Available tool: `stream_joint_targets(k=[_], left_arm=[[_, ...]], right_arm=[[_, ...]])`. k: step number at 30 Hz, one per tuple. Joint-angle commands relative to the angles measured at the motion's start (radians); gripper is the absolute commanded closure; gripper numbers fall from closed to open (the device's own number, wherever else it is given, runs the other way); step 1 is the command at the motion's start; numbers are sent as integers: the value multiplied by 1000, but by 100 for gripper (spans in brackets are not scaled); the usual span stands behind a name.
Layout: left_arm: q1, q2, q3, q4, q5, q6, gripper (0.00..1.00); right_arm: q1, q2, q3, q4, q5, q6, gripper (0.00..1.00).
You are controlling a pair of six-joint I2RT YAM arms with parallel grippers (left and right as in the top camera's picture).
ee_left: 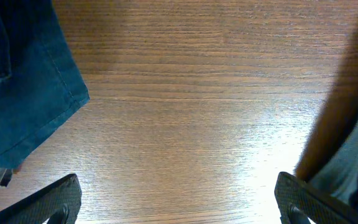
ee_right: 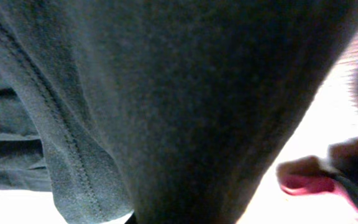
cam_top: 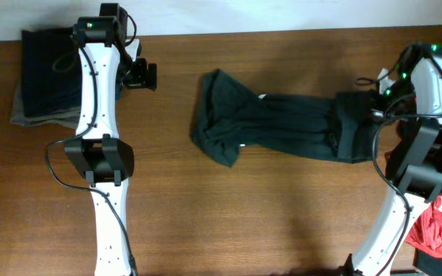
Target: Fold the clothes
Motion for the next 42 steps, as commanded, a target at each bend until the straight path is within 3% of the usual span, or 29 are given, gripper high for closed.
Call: stream_joint_targets(k=[1, 12, 17, 26, 28, 30, 32, 42], left_arm=[[3, -27, 13, -1, -7, 0, 1], [3, -27, 13, -1, -7, 1, 1], [3, -27, 13, -1, -7, 0, 1], [3, -27, 13, -4, -7, 1, 1], [3, -27, 13, -4, -7, 1, 1], [3, -27, 13, -4, -7, 1, 1], [3, -27, 13, -4, -7, 1, 1], [3, -27, 13, -4, -7, 1, 1]], right_arm=[[84, -9, 50, -20, 193, 58, 96], [325, -9, 50, -21, 354, 192, 95], [403, -9, 50, -24, 338, 203, 80], [525, 16, 46, -12, 204, 203, 75], [548, 20, 39, 1, 176, 204, 57], [571, 20, 32, 15, 172, 223, 20], [586, 20, 32, 21, 172, 229, 3], [515, 18, 138, -34, 178, 285, 1]])
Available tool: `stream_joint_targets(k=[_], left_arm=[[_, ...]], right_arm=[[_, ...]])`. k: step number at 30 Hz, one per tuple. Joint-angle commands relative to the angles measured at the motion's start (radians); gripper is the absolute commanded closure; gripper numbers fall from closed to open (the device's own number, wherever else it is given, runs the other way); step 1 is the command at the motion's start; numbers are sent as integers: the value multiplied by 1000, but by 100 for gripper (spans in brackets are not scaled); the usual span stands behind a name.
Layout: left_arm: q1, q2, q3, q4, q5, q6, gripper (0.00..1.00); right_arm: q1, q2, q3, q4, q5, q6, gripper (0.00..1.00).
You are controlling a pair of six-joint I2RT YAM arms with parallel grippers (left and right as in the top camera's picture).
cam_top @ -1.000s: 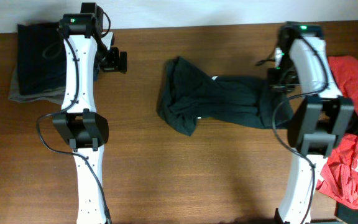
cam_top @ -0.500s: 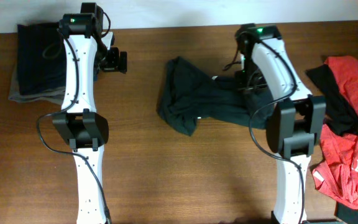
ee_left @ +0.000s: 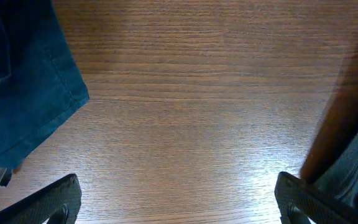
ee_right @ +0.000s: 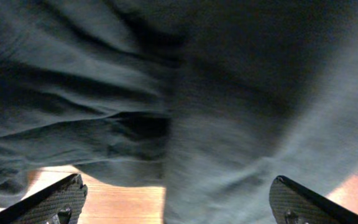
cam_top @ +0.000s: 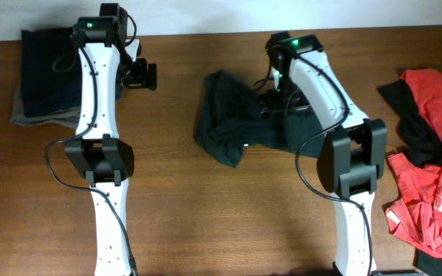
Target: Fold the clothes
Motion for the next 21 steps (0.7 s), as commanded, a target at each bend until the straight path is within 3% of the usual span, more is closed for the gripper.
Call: stream_joint_targets(k=[1, 2, 5, 7, 9, 11, 17, 21], left_arm=[[3, -27, 13, -3, -7, 1, 1], [3, -27, 13, -3, -7, 1, 1], [3, -27, 13, -3, -7, 0, 1], [3, -27, 13, -2, -7, 1, 1], [3, -27, 13, -2, -7, 0, 1], [3, -27, 13, -2, -7, 1, 1], [3, -27, 13, 0, -7, 1, 1], [3, -27, 13, 0, -7, 1, 1]], right_arm=[[-72, 11, 91, -35, -9, 37, 0], [-84, 11, 101, -44, -15, 36, 0], [-140, 11, 112, -78, -115, -25, 19], [-161, 12, 95, -77, -187, -76, 42], [-176, 12, 63, -66, -216, -92, 80], [-177, 12, 21, -39, -232, -93, 94], [-165, 13, -151, 120, -446, -153, 96], [-161, 13, -267, 284, -469, -152, 96]])
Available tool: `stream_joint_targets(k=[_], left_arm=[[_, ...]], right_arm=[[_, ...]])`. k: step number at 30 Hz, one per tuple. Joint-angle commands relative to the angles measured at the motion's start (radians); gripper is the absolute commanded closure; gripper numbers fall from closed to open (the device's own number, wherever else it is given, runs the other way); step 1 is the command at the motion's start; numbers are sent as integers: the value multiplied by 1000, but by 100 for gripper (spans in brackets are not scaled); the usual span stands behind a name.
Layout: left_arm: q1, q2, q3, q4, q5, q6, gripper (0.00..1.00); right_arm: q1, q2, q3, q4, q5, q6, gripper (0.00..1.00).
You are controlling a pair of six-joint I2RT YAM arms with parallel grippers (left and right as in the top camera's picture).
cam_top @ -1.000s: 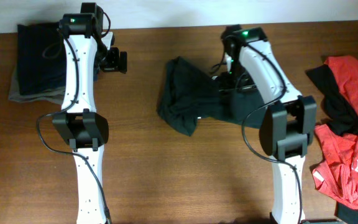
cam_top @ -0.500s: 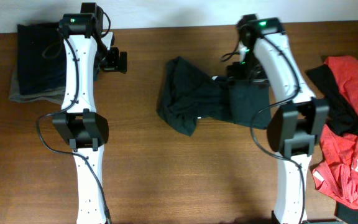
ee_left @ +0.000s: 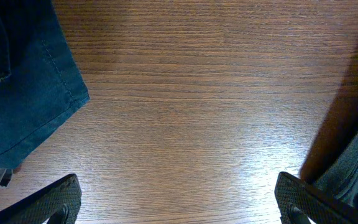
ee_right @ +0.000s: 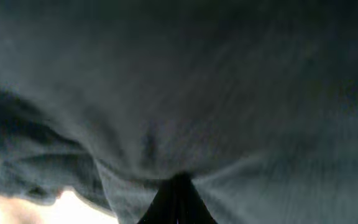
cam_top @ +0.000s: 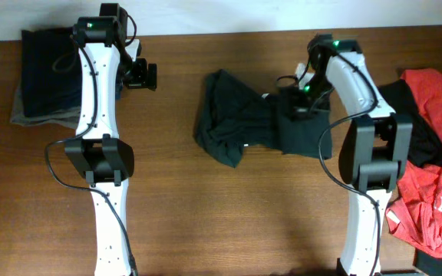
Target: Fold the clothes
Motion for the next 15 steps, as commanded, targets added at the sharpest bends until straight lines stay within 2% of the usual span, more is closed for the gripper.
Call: stream_joint_targets(k=[1, 4, 11, 15], left_arm=[[3, -27, 13, 0, -7, 1, 1], [3, -27, 13, -4, -7, 1, 1], [3, -27, 13, -2, -7, 1, 1], [3, -27, 13, 5, -7, 1, 1]], right_arm=[[9, 7, -84, 103, -87, -27, 96], [-5, 0, -67, 134, -88, -26, 96], [-51, -50, 143, -24, -77, -26, 96], [-56, -50, 201, -17, -77, -27, 90]])
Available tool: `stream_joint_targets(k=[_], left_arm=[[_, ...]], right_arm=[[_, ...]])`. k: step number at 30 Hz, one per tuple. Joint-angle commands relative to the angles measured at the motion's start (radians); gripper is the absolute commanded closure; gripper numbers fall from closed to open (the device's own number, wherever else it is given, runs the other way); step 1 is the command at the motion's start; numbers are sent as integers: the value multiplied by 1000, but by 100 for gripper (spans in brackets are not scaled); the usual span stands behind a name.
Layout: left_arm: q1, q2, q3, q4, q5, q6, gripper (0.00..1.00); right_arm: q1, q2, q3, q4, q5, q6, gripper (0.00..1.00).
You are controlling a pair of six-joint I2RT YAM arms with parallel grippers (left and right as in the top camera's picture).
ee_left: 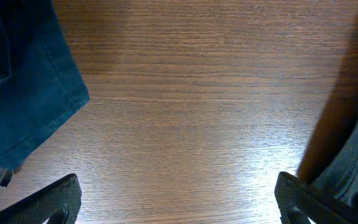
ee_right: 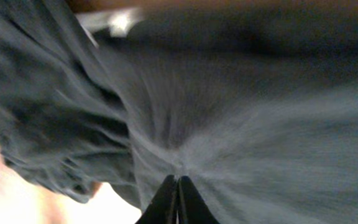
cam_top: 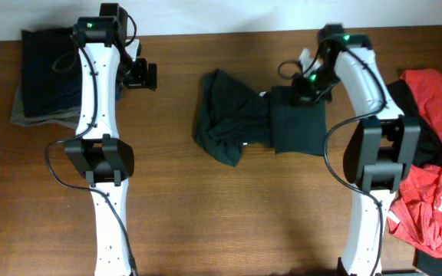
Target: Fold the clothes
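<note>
A dark green garment (cam_top: 232, 123) lies crumpled at mid-table, its right part doubled over into a flat square flap (cam_top: 298, 130). My right gripper (cam_top: 309, 80) sits at that flap's far edge, jaws pinched shut on the cloth (ee_right: 241, 124); in the right wrist view the closed tips (ee_right: 178, 186) meet in a fold of fabric. My left gripper (cam_top: 141, 75) hovers open over bare wood at the far left, its two fingers (ee_left: 58, 198) wide apart with nothing between them (ee_left: 178, 198). The garment's edge shows at the right of the left wrist view.
A stack of folded dark clothes (cam_top: 43, 73) rests at the table's far left corner; its blue denim edge (ee_left: 17, 93) shows in the left wrist view. A red printed shirt (cam_top: 436, 176) and a black cloth (cam_top: 405, 107) lie at the right edge.
My right gripper, still shut on the dark cloth, has shifted slightly toward the far edge and to the right. The doubled-over flap lies a little flatter and squarer. The left arm has not moved.
At first the garment lay stretched out to the right with my right gripper at its right end. Then that end was doubled over toward the middle and the gripper stood open above it. After that it was shut on the flap's far edge, where it remains.
</note>
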Motion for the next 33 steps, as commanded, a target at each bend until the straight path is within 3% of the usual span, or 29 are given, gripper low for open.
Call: stream_joint_targets(k=[1, 11, 15, 21, 25, 33], left_arm=[[3, -27, 13, 4, -7, 0, 1], [3, -27, 13, 2, -6, 0, 1], [3, -27, 13, 2, -1, 0, 1], [3, -27, 13, 1, 4, 0, 1], [3, -27, 13, 3, 4, 0, 1], [3, -27, 13, 3, 4, 0, 1]], right_arm=[[-8, -41, 42, 23, -2, -10, 90], [-8, 62, 1, 137, -235, -7, 89], [-11, 113, 1, 186, -177, 54, 83], [-39, 113, 18, 225, -140, 69, 87], [-70, 76, 90, 152, -138, 43, 91], [-87, 8, 206, -196, -132, -87, 89]])
